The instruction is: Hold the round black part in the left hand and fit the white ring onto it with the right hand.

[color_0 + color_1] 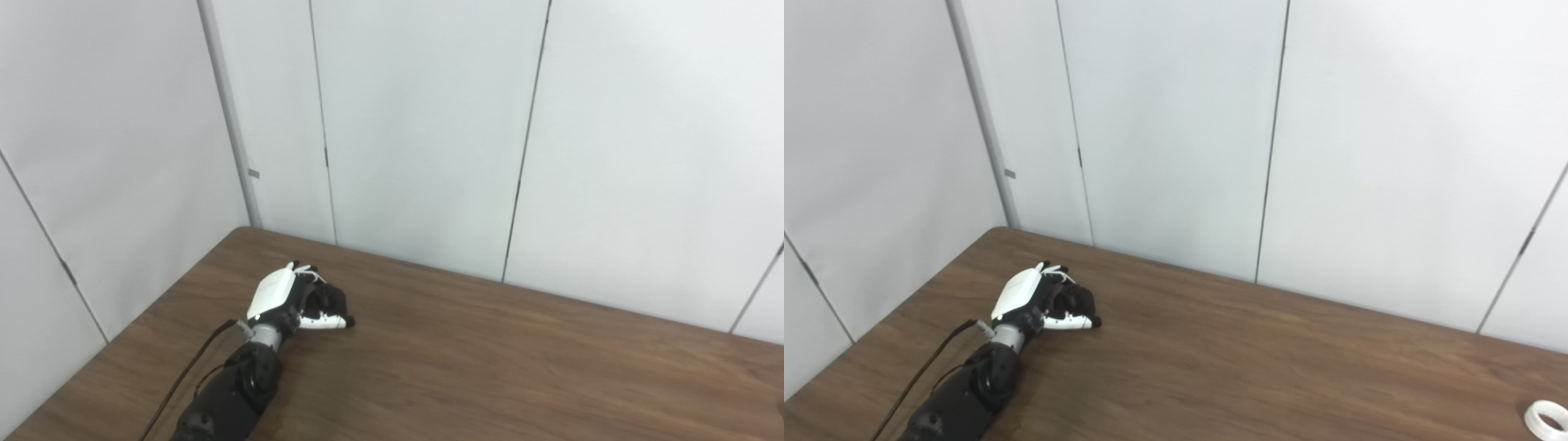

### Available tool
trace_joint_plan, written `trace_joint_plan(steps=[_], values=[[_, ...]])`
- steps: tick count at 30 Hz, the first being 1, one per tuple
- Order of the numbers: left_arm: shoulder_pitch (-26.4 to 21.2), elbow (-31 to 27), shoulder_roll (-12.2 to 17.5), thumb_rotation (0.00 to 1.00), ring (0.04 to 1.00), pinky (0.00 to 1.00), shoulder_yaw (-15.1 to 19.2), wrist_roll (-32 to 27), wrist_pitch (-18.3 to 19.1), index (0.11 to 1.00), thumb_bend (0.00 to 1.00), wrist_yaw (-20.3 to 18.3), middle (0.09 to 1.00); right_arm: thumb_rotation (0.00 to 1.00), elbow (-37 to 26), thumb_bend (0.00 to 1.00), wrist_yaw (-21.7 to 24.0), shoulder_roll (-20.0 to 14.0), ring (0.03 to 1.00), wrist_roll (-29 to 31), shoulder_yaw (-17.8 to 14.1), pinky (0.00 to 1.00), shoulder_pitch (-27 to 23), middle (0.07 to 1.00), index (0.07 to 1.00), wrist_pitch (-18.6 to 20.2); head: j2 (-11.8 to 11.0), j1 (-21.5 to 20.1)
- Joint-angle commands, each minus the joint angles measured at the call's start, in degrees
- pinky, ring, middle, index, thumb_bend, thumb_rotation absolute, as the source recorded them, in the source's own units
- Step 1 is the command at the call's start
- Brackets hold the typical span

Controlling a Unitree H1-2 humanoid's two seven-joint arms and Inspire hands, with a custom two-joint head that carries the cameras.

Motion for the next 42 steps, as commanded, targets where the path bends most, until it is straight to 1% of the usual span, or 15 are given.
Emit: trace_joint_plan(steps=[1, 4, 7, 9, 15, 20, 25, 26, 28, 29, 31, 34, 37, 39, 42], values=[[-0.56, -1.12, 0.69, 0.04, 1.0, 1.0, 0.27, -0.22, -1.9, 0.482, 0.52, 0.01, 0.905, 0.73, 0.13, 0.61, -1.48, -1.08, 0.969, -3.92, -0.33, 0.89, -0.54, 0.974, 0.891, -3.72, 0.01, -0.55], [0.0, -2.22, 0.46, 0.04, 1.0, 1.0, 0.48, -0.73, -2.95, 0.482, 0.52, -0.5, 0.912, 0.68, 1.5, 0.67, -3.15, -1.06, 0.953, -6.92, -1.21, 0.87, -1.44, 0.962, 0.88, -6.35, -0.16, -1.73], [1.1, -4.89, 0.1, 0.04, 1.0, 1.0, 0.43, -1.0, -3.65, 0.482, 0.52, -1.66, 0.915, 0.63, 1.05, 0.74, -3.99, -0.94, 0.962, -6.7, -2.25, 0.84, -2.26, 0.969, 0.884, -4.98, -0.3, -3.1], [1.93, -6.99, -0.19, 0.04, 1.0, 1.0, 0.3, -1.07, -3.47, 0.483, 0.52, -2.72, 0.919, 0.59, 0.45, 0.76, -4.34, -0.75, 0.95, -7.6, -2.14, 0.77, -2.62, 0.965, 0.88, -4.68, -0.34, -4.09], [4.41, -12.65, -1.64, 0.04, 1.0, 1.0, -0.29, -1.25, -4.47, 0.482, 0.52, -4.95, 0.913, 0.54, 0.14, 0.78, -6.61, -0.37, 0.931, -11.85, -2.1, 0.77, -4.41, 0.957, 0.877, -6.04, 0.04, -6.96], [6.15, -17.22, -2.75, 0.04, 1.0, 1.0, -0.67, -1.35, -5.47, 0.482, 0.51, -7.57, 0.92, 0.39, 0.35, 0.72, -7.4, -1.28, 0.945, -14.11, -2.3, 0.78, -6.03, 0.966, 0.865, -7.16, 0.48, -9.32], [8.21, -21.77, -3.57, 0.04, 1.0, 1.0, -0.24, -2.71, -6.63, 0.482, 0.51, -10.32, 0.919, 0.3, -1.03, 0.68, -10.3, -1.49, 0.981, -19.96, -2.65, 0.83, -8.65, 0.977, 0.857, -5.41, 0.81, -17.25], [8.75, -22.92, -3.52, 0.04, 1.0, 1.0, -0.19, -3.12, -7.19, 0.482, 0.51, -11.02, 0.919, 0.29, -1.01, 0.68, -10.48, -1.67, 0.983, -20.31, -2.72, 0.84, -9.51, 0.978, 0.857, -4.85, 0.82, -20.67], [9.32, -23.88, -3.15, 0.04, 1.0, 1.0, 0.22, -3.89, -8.46, 0.482, 0.51, -12.1, 0.923, 0.2, -0.98, 0.65, -10.67, -1.61, 0.997, -21.14, -2.45, 0.92, -10.78, 0.996, 0.87, -4.05, 0.79, -25.03], [9.65, -24.59, -3.03, 0.04, 1.0, 1.0, 0.34, -4.07, -9.05, 0.482, 0.51, -12.66, 0.923, 0.21, -0.52, 0.66, -11.1, -1.89, 0.999, -22.94, -2.12, 0.93, -11.57, 0.998, 0.871, -3.88, 0.73, -26.53], [10.22, -26.08, -3.0, 0.04, 1.0, 1.0, 0.52, -4.58, -9.9, 0.482, 0.51, -13.85, 0.923, 0.3, 0.36, 0.73, -12.08, -2.41, 0.997, -27.2, -1.28, 0.91, -13.1, 0.99, 0.865, -2.94, 0.76, -29.35], [10.66, -27.9, -3.54, 0.04, 1.0, 1.0, 0.33, -5.86, -11.12, 0.482, 0.51, -15.8, 0.919, 0.35, 2.05, 0.81, -12.87, -3.05, 1.0, -32.76, 0.21, 0.93, -16.03, 0.996, 0.873, 0.48, 0.66, -32.46], [11.16, -30.31, -4.03, 0.04, 1.0, 1.0, -0.34, -6.47, -11.19, 0.482, 0.51, -17.93, 0.915, 0.33, 3.54, 0.87, -12.79, -3.95, 1.0, -36.34, 1.51, 0.9, -18.57, 1.0, 0.879, 4.21, 0.53, -34.58], [11.65, -31.96, -4.52, 0.03, 1.0, 1.0, -0.82, -6.68, -11.06, 0.482, 0.51, -19.12, 0.912, 0.35, 4.42, 0.93, -12.21, -5.22, 1.0, -38.76, 2.25, 0.85, -20.0, 1.0, 0.875, 6.65, 0.53, -35.32], [12.26, -33.69, -5.16, 0.03, 1.0, 1.0, -1.08, -6.57, -10.84, 0.482, 0.51, -20.25, 0.908, 0.36, 5.38, 0.98, -11.61, -6.93, 1.0, -40.07, 3.01, 0.81, -21.3, 1.0, 0.87, 8.27, 0.59, -35.8]])
